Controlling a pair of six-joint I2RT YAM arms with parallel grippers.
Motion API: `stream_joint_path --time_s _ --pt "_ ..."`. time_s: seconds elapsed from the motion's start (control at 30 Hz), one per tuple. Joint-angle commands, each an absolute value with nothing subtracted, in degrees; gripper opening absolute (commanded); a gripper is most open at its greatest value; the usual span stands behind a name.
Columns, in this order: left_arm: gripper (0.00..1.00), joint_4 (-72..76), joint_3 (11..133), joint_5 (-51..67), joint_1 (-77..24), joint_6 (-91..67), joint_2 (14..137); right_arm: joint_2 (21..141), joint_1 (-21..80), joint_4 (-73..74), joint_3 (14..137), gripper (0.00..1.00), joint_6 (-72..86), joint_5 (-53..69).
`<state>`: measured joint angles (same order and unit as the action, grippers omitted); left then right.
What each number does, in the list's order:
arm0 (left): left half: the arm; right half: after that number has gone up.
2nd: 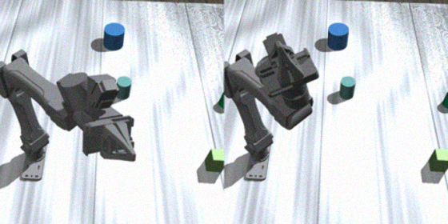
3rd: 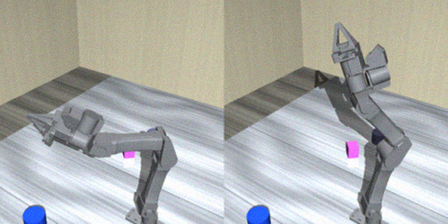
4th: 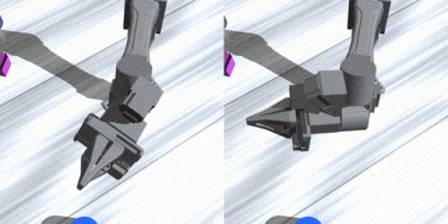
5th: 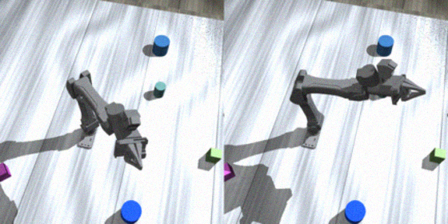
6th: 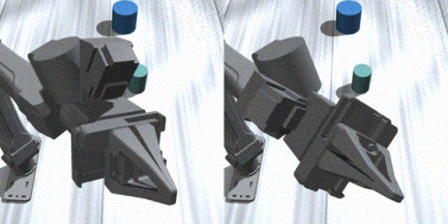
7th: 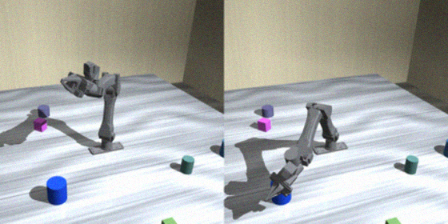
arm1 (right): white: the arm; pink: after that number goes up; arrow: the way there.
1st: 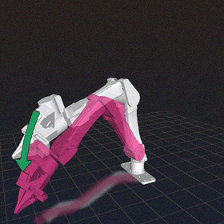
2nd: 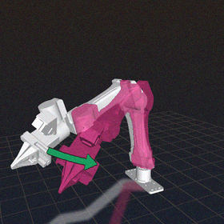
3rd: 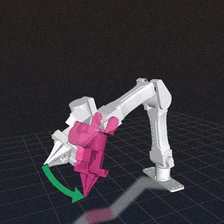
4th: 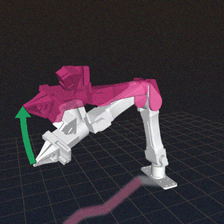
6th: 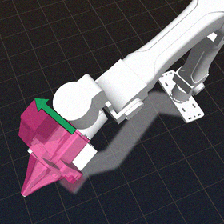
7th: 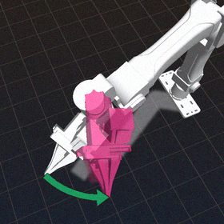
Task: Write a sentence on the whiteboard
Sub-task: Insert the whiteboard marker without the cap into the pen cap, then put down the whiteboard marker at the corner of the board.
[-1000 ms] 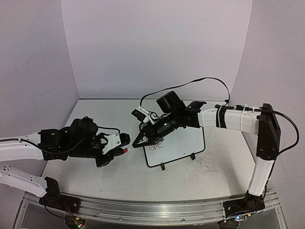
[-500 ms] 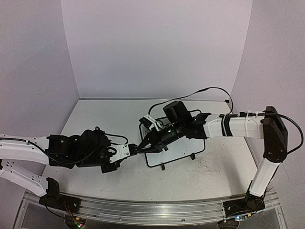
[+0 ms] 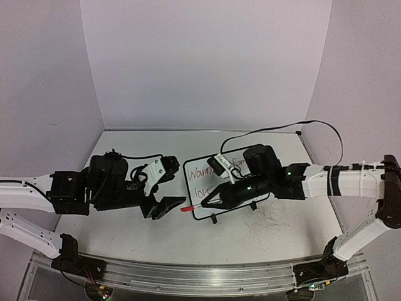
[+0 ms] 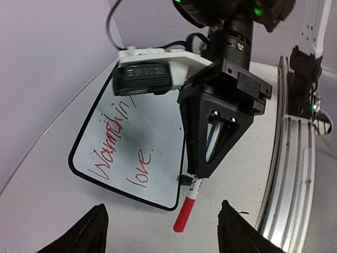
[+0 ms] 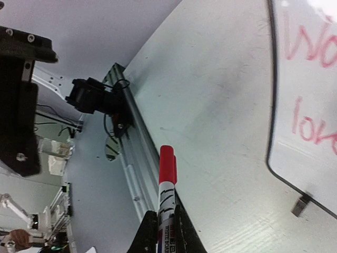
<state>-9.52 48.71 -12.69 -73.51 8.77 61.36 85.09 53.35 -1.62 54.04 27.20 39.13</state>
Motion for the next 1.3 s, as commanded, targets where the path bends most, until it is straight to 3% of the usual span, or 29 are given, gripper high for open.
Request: stream_joint_path --time_s 0.0,0.2,0.37,0.57,0.67,0.83,1.07,1.13,1.27 --pt "0.79 -7.86 49.72 -15.56 -73.10 -2.11 58.75 74.88 51.33 3.17 51.37 0.00 20.20 25.98" --pt "0.84 -4.30 47.36 -20.85 -70.24 -10.81 55.09 58.04 45.38 10.91 53.95 0.00 17.63 8.23" --pt "0.86 -4.26 46.70 -18.93 -64.81 -17.25 53.62 56.49 30.94 16.23 57.85 0.00 18.18 -5.24" --pt "0.86 -5.44 44.62 -19.15 -62.59 -24.03 52.86 65.55 8.62 10.44 50.87 0.00 18.77 7.26" --pt "0.86 -5.54 43.11 -18.76 -62.58 -27.06 51.89 70.28 7.55 3.21 45.73 0.00 20.22 14.14" --pt "0.86 -5.42 41.20 -18.81 -62.58 -29.28 50.70 74.81 7.55 -4.07 38.88 0.00 22.98 10.42" --pt "0.86 -4.82 42.75 -18.89 -62.55 -28.66 52.63 81.66 7.62 -13.39 31.00 0.05 27.67 14.31" --pt "0.86 -3.86 43.24 -18.36 -62.58 -28.81 52.89 81.45 7.63 -14.03 30.36 0.10 28.12 14.61" --pt "0.87 -1.87 43.61 -17.95 -62.56 -29.21 52.53 80.14 7.63 -12.87 30.60 0.31 28.81 12.88"
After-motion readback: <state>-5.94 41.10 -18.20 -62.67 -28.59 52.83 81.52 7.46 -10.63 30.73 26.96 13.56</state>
